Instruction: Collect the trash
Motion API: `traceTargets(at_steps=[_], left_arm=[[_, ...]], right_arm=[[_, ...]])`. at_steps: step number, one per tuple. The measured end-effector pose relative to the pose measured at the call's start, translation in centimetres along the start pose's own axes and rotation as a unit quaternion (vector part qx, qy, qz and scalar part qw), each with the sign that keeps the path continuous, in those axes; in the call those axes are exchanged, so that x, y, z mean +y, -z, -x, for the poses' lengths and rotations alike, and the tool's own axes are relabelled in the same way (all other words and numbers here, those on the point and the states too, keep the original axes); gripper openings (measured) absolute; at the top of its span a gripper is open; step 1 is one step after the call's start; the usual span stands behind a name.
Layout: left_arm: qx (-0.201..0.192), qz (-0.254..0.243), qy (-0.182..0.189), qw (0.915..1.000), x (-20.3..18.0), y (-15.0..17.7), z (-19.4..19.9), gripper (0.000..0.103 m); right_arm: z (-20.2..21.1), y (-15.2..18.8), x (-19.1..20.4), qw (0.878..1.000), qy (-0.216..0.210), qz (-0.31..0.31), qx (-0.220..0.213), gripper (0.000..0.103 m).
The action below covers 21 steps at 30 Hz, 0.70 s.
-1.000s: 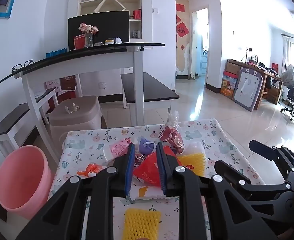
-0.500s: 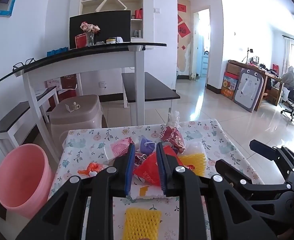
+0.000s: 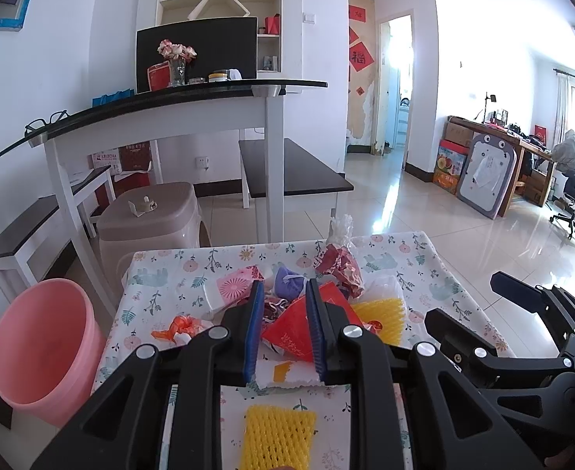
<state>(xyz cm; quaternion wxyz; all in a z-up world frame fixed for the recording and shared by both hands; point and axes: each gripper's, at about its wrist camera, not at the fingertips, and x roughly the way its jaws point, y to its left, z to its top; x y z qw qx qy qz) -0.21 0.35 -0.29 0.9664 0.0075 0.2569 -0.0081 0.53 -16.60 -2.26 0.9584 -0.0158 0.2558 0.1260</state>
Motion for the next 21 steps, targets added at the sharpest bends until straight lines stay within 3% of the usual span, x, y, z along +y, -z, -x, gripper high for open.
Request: traceTargets(at_steps=[21], left_arm=[[0.003, 0.002, 0.001, 1.0, 0.47, 0.12, -0.45, 0.021]], right_arm=[[0.02, 0.0, -0.05, 1.0, -0.001, -0.002, 0.0, 0.089]])
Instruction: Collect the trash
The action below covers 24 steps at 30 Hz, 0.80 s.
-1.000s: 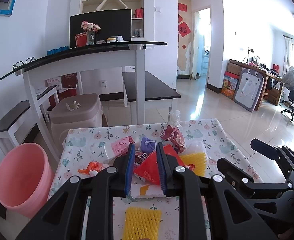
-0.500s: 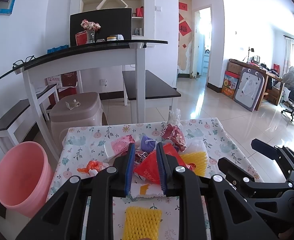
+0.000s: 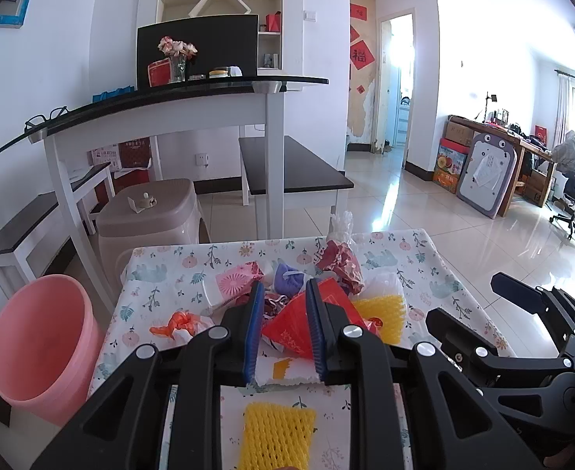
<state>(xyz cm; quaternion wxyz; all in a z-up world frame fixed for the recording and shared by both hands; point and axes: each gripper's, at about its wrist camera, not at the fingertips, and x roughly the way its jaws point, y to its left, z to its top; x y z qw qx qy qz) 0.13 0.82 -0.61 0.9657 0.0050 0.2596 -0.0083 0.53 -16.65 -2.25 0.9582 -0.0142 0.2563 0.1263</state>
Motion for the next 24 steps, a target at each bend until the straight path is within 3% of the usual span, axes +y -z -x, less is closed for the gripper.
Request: traceTargets(at_steps=[24], left_arm=[[0.002, 0.002, 0.001, 1.0, -0.02, -0.04, -0.11, 0.021]], right_arm=[[-0.04, 0.02, -0.07, 1.0, 0.0, -0.001, 0.002, 0.089]])
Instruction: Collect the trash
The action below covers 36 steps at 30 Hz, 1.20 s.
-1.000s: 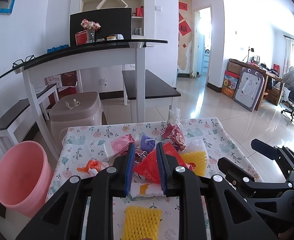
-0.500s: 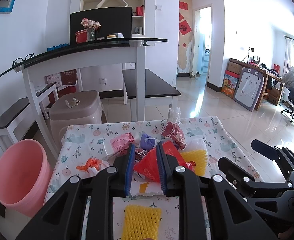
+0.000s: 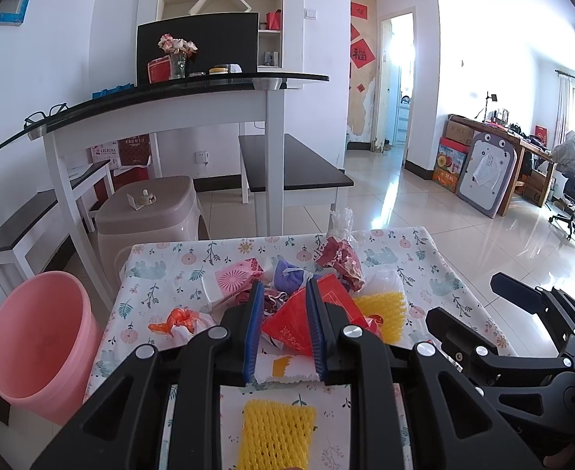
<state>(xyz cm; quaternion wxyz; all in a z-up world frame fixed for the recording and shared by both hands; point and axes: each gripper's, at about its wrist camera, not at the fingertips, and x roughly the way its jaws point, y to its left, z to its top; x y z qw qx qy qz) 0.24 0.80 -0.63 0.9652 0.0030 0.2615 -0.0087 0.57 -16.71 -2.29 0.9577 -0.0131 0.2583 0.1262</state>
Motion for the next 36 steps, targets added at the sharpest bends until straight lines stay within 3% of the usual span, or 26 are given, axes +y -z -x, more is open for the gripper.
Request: traceTargets(at_steps=[25, 36], left_arm=[[0.002, 0.001, 0.002, 1.0, -0.1, 0.8, -0.4, 0.021], [0.012, 0.02, 0.034, 0.9992, 0.9, 2.2, -0.9, 0.021]], right_arm=[[-0.1, 0.0, 0.0, 1.0, 0.0, 0.0, 0.001, 0.089], [-0.2, 0.3, -0.1, 1.0, -0.003, 0.0, 0.005, 0.089]])
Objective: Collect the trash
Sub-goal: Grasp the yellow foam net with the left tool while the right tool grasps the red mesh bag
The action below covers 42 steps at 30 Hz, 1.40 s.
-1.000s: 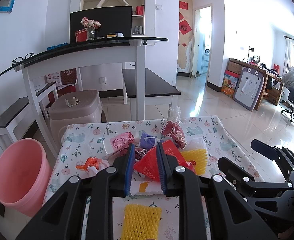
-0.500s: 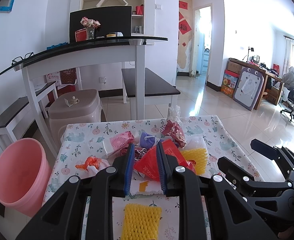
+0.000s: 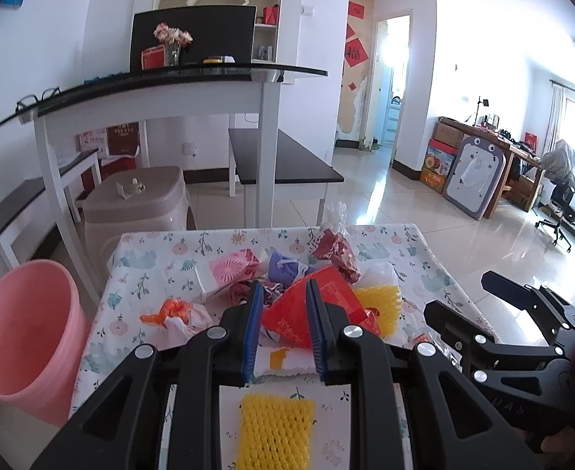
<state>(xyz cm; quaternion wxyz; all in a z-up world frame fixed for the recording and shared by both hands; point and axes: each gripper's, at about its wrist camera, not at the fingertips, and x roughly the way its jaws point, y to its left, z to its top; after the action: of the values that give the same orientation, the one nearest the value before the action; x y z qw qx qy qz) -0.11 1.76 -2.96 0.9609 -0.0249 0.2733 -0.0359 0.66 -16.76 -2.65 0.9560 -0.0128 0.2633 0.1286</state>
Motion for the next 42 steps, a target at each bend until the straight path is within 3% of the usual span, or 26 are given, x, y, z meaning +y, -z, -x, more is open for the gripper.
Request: traceTargets(at_steps=[7, 20, 24, 35, 42], left_arm=[[0.019, 0.031, 0.011, 0.9993, 2.3, 0.2, 0.1, 0.028], [0.071, 0.084, -0.049, 0.9927, 9.3, 1.8, -0.2, 0.03], [0.082, 0.097, -0.05, 0.9906, 10.5, 1.4, -1.1, 0.03], [0.093, 0.07, -0.021, 0.993, 8.5, -1.3, -5.0, 0.03], [0.122, 0.079, -0.003, 0.9894, 8.6, -2.7, -9.4, 0.03]], right_arm=[[-1.5, 1.1, -0.4, 1.0, -0.013, -0.001, 0.009, 0.089], [-2.7, 0.6, -2.2, 0.998, -0.037, -0.027, 0.037, 0.088], [-3.2, 0.1, -2.6, 0.998, -0.047, -0.03, 0.044, 0.082], [-4.3, -0.3, -1.3, 0.992, -0.113, -0.018, 0.061, 0.066], [-5.2, -0.5, -0.2, 0.985, -0.156, -0.014, 0.077, 0.064]])
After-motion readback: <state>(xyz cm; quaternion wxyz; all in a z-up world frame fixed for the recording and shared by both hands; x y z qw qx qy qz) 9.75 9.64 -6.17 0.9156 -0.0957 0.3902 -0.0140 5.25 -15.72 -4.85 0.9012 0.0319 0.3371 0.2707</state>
